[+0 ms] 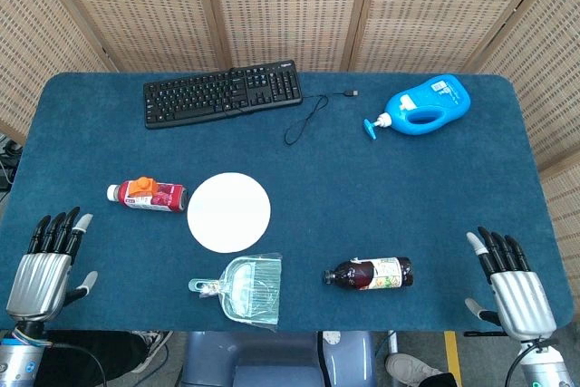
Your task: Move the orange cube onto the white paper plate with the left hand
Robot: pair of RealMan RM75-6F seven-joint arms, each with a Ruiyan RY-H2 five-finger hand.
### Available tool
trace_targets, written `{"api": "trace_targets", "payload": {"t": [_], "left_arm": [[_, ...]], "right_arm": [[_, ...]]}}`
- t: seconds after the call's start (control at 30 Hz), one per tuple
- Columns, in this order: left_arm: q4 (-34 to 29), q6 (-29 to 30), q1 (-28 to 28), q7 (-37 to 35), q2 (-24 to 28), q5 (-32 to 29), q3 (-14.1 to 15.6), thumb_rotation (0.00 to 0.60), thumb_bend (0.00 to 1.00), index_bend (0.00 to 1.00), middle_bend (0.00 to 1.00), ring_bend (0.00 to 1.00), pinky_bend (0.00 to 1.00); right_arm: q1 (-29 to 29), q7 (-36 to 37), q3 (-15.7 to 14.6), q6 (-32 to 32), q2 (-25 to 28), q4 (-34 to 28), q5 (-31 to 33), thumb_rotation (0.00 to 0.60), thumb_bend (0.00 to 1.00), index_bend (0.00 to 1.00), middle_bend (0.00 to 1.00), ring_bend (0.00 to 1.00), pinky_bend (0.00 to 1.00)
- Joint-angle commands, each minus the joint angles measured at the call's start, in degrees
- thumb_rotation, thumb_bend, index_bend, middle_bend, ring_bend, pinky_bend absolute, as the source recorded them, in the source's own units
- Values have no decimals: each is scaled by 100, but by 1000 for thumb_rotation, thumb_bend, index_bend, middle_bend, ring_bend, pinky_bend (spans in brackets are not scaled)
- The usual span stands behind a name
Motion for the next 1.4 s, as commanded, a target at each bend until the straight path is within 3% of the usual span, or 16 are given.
{"api": "trace_targets", "payload": {"t": [0.03,1.13,1.3,1.4], "left_arm": [[1,-2,0,0,-1,-3,1,600,268,0,0,0,0],[72,-94,-76,-58,-38,-173,-101,600,219,0,0,0,0],[94,-122,-168,-231,-63,-262,-256,600,219,0,0,0,0],[78,-407,-377,-399,89,-602,-497,600,221,0,0,0,0]], "right_arm": [[-2,8,-1,0,3,0,1,600,0,1,0,0,38],[35,-12,34,-82,-30,6,103,600,0,2,0,0,38],[43,10,23,-114,-25,4,116,600,0,2,0,0,38],[53,9,20,-135,-22,-2,121,600,0,2,0,0,38]]}}
